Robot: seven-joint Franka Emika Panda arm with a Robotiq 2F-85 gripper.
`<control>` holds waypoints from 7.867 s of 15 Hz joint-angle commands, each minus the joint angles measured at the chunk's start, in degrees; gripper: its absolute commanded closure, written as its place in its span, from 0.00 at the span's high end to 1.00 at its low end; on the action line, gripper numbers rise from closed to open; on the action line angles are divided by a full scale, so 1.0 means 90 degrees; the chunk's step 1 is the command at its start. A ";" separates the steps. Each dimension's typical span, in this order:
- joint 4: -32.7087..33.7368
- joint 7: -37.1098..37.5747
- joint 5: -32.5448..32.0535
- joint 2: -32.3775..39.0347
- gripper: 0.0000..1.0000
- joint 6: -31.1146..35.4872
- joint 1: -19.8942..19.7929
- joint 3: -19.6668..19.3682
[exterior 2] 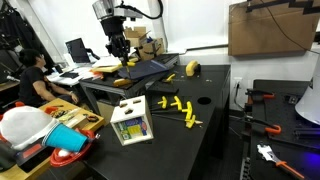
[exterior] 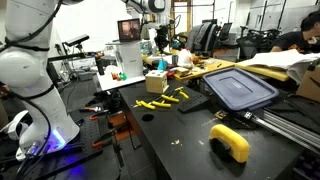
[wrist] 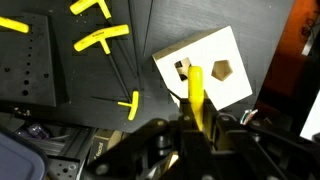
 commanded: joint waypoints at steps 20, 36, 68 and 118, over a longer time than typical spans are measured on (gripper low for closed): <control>-0.0086 0.5151 0.1164 0.0438 0.04 0.1326 -0.0545 -0.1179; -0.1300 0.6847 0.1529 0.0320 0.04 0.2621 -0.1114 -0.1437; -0.2577 0.6810 0.2207 0.0214 0.04 0.4087 -0.1447 -0.1490; -0.2671 0.6897 0.1909 0.0149 0.04 0.3932 -0.1260 -0.1641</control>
